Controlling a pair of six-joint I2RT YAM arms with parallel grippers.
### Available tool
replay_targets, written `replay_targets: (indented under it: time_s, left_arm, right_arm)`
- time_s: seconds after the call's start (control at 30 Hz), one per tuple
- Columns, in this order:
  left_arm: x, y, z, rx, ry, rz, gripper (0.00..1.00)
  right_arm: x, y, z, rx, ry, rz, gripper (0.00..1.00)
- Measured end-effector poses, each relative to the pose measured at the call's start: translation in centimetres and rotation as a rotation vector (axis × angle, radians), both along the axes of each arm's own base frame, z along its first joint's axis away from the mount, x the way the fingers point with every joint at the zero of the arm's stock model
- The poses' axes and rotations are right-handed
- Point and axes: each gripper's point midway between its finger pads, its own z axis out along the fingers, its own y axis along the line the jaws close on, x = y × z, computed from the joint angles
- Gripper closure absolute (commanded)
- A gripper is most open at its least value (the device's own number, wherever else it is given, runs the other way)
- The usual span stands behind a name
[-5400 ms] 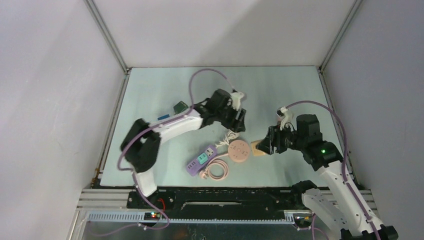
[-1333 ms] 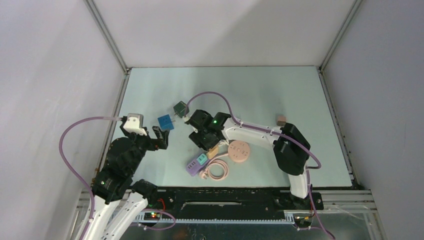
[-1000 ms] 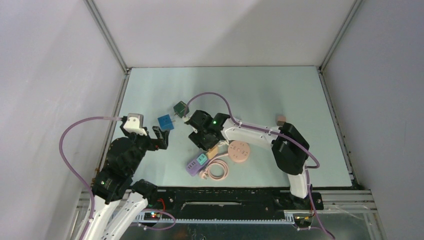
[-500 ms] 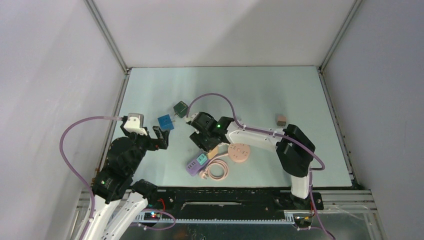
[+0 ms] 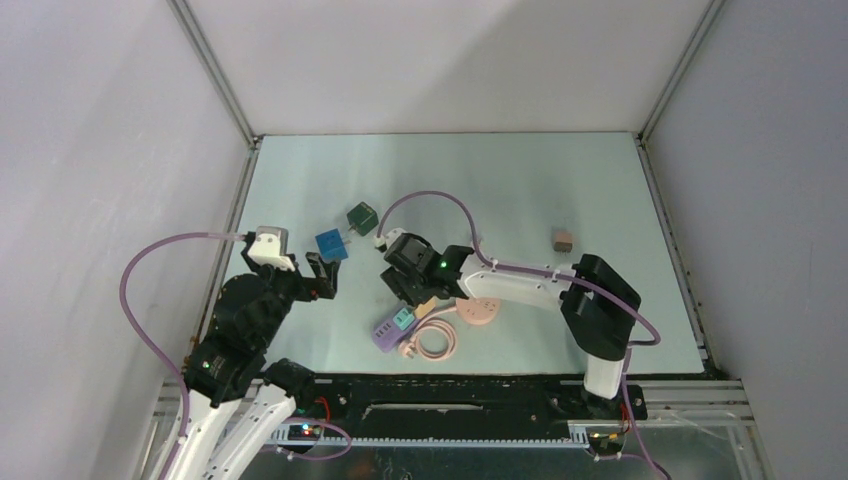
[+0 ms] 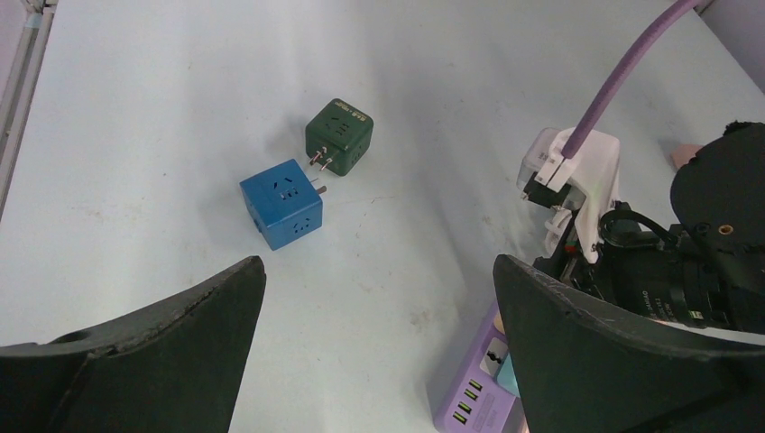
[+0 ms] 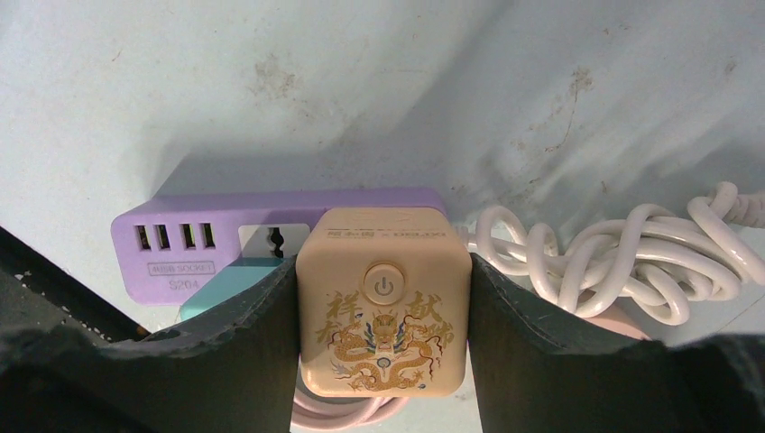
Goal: Insert the plug
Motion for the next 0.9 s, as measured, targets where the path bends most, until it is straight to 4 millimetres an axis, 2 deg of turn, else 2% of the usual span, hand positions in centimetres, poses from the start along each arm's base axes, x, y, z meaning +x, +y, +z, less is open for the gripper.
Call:
replay_targets:
  time_s: [0.37,0.47,0.7,0.9]
  left_arm:
    - [0.0,0.0,0.0,0.000,0.000,-0.001,0.00]
    - [0.0,-0.1,0.0,-0.001,0.000,-0.003,0.00]
    - [0.0,-0.1,0.0,-0.002,0.001,-0.007,0.00]
    - [0.0,-0.1,0.0,-0.002,0.000,-0.007,0.00]
  right_arm:
    - [0.0,0.1,-0.1,0.030,-0.060,-0.041,1.00]
    - [0.0,0.1,0.1,0.038,-0.068,-0.044,0.84]
    - [0.1,-0.5,0.5,0.072,-0.044,-0.045,0.61]
    - [-0.5,-1.1,0.6,0.086,-0.009,-0.034,0.38]
